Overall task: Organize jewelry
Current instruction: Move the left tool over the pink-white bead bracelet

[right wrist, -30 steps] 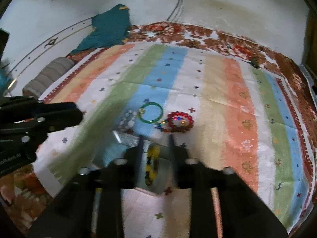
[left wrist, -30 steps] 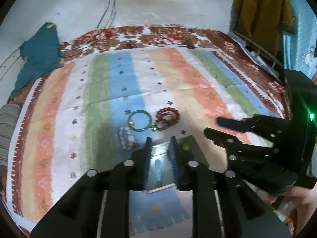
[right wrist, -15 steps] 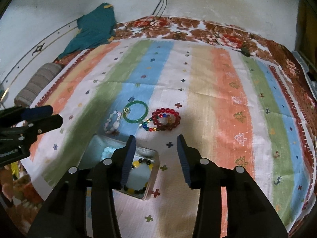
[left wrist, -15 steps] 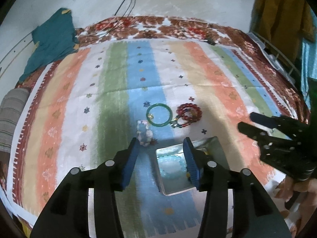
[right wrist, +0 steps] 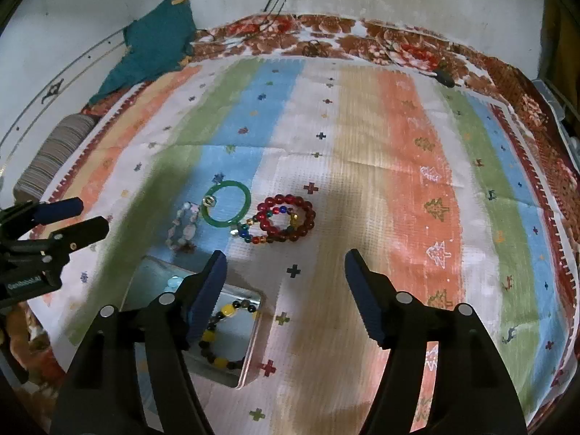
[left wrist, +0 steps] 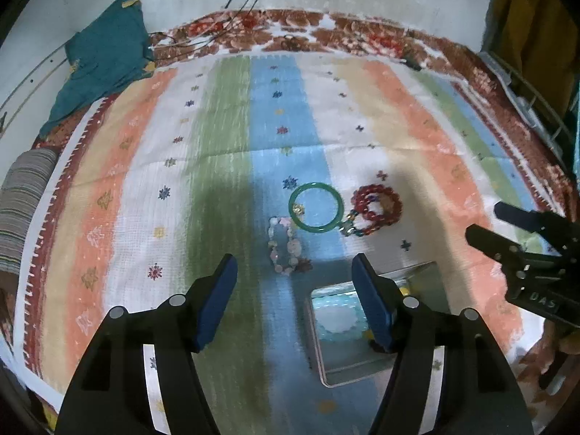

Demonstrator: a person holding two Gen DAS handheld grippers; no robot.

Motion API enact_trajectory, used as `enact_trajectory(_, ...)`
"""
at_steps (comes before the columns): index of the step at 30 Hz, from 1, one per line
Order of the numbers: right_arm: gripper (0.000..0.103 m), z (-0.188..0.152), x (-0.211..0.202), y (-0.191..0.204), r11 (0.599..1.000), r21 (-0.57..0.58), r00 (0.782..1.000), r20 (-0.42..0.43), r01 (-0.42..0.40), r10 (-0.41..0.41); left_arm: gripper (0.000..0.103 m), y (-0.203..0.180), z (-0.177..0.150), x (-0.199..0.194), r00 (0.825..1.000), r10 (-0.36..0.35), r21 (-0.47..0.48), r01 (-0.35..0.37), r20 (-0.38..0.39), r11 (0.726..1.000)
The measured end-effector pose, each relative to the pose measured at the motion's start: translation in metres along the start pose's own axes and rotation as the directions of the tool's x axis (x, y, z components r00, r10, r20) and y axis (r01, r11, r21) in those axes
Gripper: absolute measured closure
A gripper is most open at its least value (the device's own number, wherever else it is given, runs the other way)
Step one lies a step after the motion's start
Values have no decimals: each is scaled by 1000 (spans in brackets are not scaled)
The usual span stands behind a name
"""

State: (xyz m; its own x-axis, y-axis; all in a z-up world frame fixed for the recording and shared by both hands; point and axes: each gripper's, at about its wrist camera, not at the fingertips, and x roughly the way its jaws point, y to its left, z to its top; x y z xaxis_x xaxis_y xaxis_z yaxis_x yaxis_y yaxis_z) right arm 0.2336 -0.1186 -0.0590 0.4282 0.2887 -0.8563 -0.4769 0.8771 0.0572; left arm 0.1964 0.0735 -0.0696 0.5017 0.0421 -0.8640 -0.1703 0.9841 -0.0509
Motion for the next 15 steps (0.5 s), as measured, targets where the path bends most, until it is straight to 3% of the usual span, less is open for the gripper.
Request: enact_trajectory(15, 27, 15, 31, -5, 998, -19, 998, -22, 60, -60, 35, 18, 14, 33, 997, 57, -15, -57, -46, 998)
